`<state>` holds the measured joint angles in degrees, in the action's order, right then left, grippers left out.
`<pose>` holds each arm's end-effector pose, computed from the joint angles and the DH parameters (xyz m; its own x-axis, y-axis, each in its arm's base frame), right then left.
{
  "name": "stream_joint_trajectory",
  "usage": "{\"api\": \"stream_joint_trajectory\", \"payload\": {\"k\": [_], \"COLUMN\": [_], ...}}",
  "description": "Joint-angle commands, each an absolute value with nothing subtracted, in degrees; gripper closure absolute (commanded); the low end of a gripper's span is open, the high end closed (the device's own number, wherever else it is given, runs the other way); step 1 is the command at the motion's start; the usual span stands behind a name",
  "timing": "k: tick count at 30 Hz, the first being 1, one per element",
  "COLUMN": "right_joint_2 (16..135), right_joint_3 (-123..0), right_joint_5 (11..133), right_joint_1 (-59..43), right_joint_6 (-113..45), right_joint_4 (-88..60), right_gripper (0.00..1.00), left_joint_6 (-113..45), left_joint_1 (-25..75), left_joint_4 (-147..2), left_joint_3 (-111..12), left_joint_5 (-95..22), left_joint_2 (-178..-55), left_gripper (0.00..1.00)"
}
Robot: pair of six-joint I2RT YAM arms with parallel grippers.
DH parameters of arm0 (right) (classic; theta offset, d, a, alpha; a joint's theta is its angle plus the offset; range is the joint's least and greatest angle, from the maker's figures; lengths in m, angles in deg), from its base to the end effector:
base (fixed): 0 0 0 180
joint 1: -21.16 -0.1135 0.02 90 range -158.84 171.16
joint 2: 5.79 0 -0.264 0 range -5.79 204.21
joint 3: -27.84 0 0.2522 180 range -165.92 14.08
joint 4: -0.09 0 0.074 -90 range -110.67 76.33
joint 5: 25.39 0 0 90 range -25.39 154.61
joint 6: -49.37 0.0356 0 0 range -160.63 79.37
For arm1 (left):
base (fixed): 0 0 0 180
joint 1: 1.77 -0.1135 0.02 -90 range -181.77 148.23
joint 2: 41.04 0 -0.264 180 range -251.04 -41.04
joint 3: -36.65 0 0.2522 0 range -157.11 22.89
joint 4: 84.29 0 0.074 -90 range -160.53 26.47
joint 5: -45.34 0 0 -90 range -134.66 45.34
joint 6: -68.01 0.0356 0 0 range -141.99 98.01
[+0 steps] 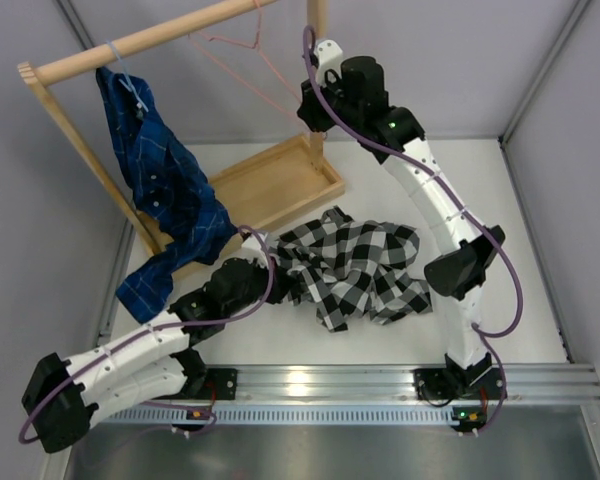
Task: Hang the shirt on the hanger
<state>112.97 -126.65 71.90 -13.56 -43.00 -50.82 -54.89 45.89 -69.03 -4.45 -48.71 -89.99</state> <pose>0.3733 0.2641 0.4636 -0.1875 -0.1798 -0.9657 -0.6740 0.7387 -0.0067 0.1347 -0.1441 0.2352 -0.5987 -0.1474 -0.7873 0.4387 0.7620 -0.4763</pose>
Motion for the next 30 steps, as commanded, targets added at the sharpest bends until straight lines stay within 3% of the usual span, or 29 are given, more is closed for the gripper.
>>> {"api": "stream_joint_trajectory", "payload": {"k": [1,8,14,17,30], "right_joint_2": [112.5,114.3,114.3,113.0,107.5], "right_joint_3": [-128.6,-128.6,-128.2,-125.9,-122.5], "right_joint_5": [72.6,73.1,74.4,75.2,74.4], "right_joint_1": [-13.5,-13.2,-13.2,-13.6,-16.4], "right_joint_6": [-42.9,-42.0,-41.4,-41.1,-36.2], "right_joint_4": [-44.4,-41.7,-40.0,-37.9,-29.9], "right_gripper": [0.76,0.75,0.96,1.0,1.0], "left_joint_6": [-55.6,-55.8,-55.6,-55.5,-56.7], "left_joint_1": [45.8,45.8,45.8,45.8,45.8], "left_joint_4": [-75.7,-77.6,-77.6,-77.6,-77.6], "left_joint_3": [-3.3,-2.7,-2.3,-1.9,-1.5], "left_joint_5": [-46.1,-44.9,-44.9,-44.9,-42.9], "left_joint_2": [-90.4,-91.9,-91.2,-90.7,-88.4], "left_gripper": [1.0,1.0,1.0,1.0,1.0]}}
